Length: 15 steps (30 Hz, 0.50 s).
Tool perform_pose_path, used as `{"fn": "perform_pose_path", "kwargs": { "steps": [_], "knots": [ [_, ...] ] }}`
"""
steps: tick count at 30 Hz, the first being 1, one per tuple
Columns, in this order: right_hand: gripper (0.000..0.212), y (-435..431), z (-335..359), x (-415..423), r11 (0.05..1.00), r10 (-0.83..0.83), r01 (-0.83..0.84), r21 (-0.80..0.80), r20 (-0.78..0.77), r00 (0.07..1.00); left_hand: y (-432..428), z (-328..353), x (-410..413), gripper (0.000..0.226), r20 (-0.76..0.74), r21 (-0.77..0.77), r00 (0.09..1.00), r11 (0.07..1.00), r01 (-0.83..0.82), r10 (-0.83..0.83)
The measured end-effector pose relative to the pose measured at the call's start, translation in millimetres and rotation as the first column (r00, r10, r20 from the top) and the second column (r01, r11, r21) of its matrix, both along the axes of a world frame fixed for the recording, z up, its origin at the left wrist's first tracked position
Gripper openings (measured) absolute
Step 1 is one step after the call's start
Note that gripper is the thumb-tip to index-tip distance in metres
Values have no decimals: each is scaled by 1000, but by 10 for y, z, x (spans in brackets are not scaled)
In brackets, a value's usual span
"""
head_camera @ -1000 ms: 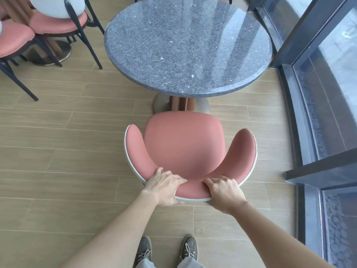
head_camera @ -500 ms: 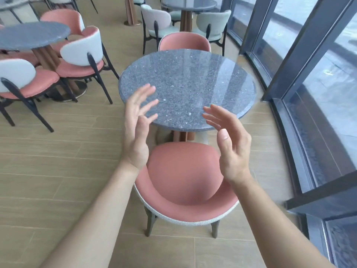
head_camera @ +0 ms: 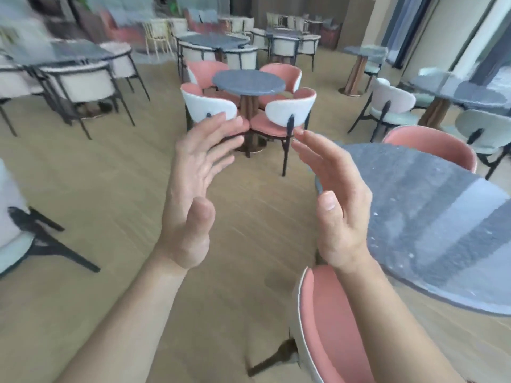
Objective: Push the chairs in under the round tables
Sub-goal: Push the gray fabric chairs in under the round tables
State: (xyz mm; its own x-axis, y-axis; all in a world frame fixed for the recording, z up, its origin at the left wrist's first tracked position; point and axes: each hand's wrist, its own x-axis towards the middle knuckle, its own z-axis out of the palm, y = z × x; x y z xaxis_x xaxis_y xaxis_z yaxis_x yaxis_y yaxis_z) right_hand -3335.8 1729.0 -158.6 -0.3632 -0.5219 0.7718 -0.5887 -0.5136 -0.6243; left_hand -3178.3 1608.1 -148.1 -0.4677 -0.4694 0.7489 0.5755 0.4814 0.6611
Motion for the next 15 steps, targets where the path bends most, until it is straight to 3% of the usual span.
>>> {"fn": "perform_pose_path", "kwargs": {
  "steps": [5, 15],
  "knots": [
    [77, -1542, 38, 638, 943, 334, -333, 11, -44, 942, -921, -23, 945, 73, -27, 100, 954, 950, -295, 299],
    [71, -3546, -54, 1928, 740, 672, -671, 42, -27, 740, -2163, -32, 2193, 72, 29, 153, 743, 732, -664, 668]
  ]
}}
